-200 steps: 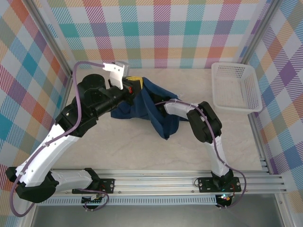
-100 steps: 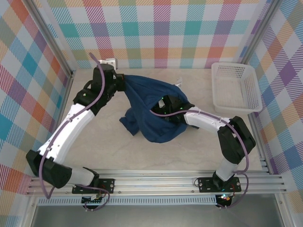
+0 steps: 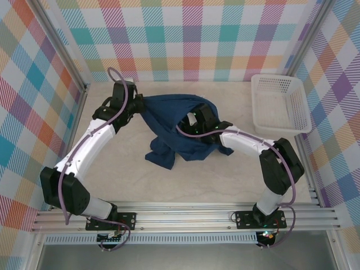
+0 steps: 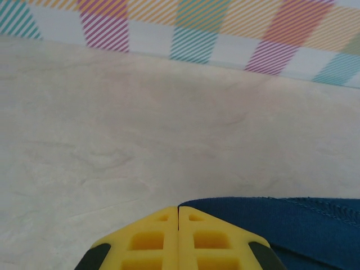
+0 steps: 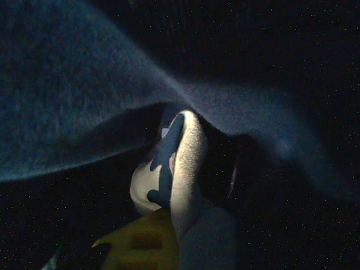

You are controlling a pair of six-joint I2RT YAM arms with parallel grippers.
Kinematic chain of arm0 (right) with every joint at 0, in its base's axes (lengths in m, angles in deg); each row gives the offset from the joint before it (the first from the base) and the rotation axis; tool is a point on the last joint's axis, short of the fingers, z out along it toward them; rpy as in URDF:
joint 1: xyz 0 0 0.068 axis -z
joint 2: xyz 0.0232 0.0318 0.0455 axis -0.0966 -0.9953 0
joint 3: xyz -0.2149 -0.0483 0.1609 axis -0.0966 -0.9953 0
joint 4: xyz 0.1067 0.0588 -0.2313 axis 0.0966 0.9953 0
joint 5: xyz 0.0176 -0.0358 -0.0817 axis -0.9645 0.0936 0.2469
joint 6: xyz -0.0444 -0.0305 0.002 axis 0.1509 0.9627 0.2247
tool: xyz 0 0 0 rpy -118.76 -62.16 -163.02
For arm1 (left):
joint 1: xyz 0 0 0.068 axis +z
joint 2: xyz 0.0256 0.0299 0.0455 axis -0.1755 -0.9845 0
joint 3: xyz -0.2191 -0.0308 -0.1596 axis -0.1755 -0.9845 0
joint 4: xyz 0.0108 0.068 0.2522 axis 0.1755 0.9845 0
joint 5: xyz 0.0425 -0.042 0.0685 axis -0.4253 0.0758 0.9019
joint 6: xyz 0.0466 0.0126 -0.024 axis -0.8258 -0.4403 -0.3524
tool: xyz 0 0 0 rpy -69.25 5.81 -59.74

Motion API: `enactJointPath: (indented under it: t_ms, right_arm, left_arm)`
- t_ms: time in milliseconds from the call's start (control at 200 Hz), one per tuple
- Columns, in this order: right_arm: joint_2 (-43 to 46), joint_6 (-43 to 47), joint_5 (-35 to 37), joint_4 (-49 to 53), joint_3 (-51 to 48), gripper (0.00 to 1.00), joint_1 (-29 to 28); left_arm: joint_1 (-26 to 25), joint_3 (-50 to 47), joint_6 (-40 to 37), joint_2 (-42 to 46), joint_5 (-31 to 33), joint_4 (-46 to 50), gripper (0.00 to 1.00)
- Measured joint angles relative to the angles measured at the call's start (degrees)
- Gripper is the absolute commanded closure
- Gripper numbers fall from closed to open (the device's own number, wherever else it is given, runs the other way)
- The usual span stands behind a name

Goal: Fold the inside-out t-shirt

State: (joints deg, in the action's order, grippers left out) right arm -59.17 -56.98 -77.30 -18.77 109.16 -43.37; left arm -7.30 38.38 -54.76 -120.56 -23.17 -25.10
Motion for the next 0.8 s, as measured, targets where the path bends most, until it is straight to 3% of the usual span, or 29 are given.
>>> enactJointPath:
  t_ms: [180,800]
  right_arm:
    - [3.4,0.8,-3.2,-2.0,-1.9,1.0,0.0]
    - [12.8,-3.9,-6.4,-6.5,1.9,1.0,3.0]
  left_arm:
    - [3.7,-1.1,1.3,-3.5,-2.3,-0.7,1.0]
    - [4.7,-6.0,2.8,-13.5,-3.7,-5.2,1.0]
